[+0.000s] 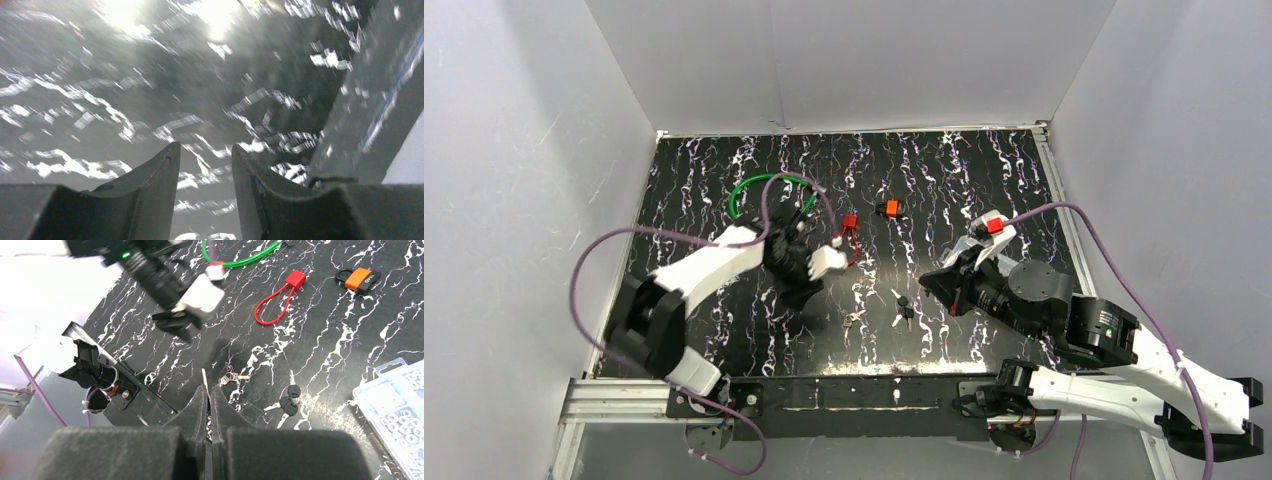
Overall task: Unlock with the key
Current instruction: Pick up the key from the center of the board.
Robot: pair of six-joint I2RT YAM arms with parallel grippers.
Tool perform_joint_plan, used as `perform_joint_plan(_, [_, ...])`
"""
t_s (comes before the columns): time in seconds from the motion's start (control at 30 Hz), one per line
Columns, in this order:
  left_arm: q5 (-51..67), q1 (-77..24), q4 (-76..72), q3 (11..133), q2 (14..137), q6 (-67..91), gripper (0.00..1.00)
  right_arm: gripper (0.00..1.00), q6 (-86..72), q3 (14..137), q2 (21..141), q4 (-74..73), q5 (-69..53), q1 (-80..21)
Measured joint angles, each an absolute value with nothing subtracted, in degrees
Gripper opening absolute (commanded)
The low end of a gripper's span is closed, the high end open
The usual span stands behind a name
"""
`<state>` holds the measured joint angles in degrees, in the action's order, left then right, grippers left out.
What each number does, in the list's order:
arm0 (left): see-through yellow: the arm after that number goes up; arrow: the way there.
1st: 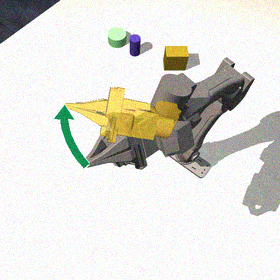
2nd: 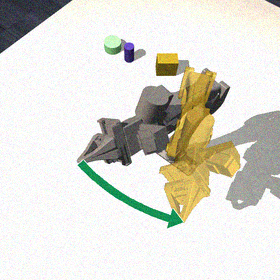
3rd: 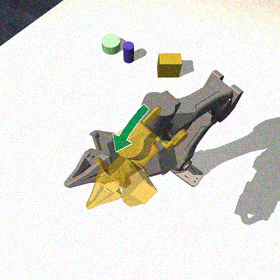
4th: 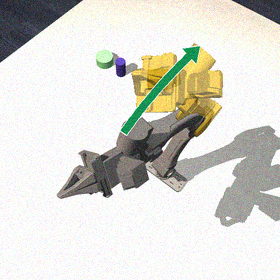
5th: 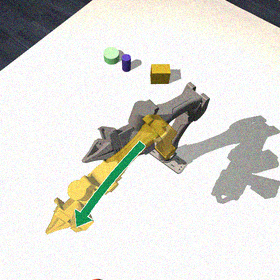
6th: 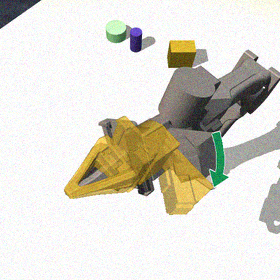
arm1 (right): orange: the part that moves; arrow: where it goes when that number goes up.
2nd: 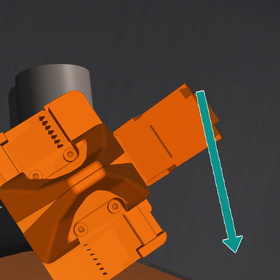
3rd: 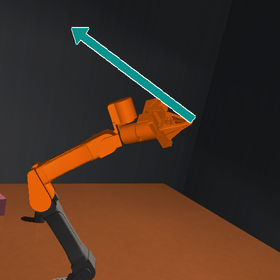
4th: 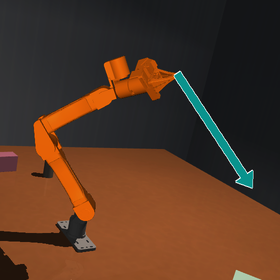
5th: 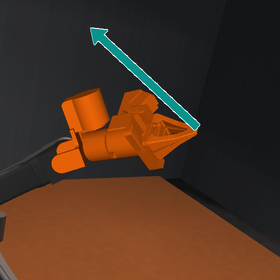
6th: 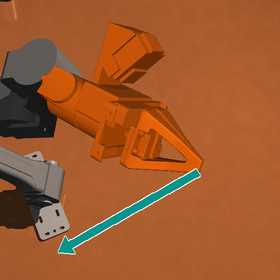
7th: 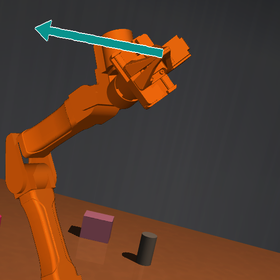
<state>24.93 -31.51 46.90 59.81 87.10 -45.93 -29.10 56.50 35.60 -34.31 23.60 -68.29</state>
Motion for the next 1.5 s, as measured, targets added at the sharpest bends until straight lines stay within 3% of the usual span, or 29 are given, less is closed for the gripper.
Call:
perform_joint_plan(0.13, [23.44, -30.29, 52.97, 50.87, 72.88, -48.09, 0.59, 0.01, -29.08, 56.33, 35.54, -33.69, 22.86, -68.22])
perform_joint_plan(0.3, [22.59, -29.14, 54.56, 52.28, 69.30, -44.59, 0.71, 0.01, -28.93, 55.27, 35.07, -32.51, 22.18, -68.20])
perform_joint_plan(0.57, [22.28, -29.13, 43.21, 86.15, 96.24, -18.86, 0.77, 0.01, -28.55, 54.83, 34.81, -31.99, 22.41, -68.11])
perform_joint_plan(0.7, [19.50, -29.56, 38.63, 91.57, 108.40, -11.16, 0.77, 0.01, -28.44, 54.83, 34.83, -31.51, 22.76, -68.09])
perform_joint_plan(1.0, [13.25, -31.01, 37.53, 97.30, 120.59, -5.71, 0.76, 0.01, -28.22, 54.83, 34.86, -31.41, 23.65, -67.99])
perform_joint_plan(1.17, [11.72, -31.05, 35.23, 98.39, 121.13, -6.74, 0.67, 0.01, -27.96, 54.86, 35.23, -31.22, 23.99, -67.99])
perform_joint_plan(1.33, [11.31, -31.03, 33.29, 97.22, 121.64, -10.41, 0.50, 0.01, -27.11, 55.01, 36.60, -31.12, 24.10, -67.99])
perform_joint_plan(1.5, [11.82, -31.03, 31.46, 94.11, 121.76, -12.68, 0.49, 0.01, -26.77, 55.59, 37.15, -31.15, 24.09, -67.99])
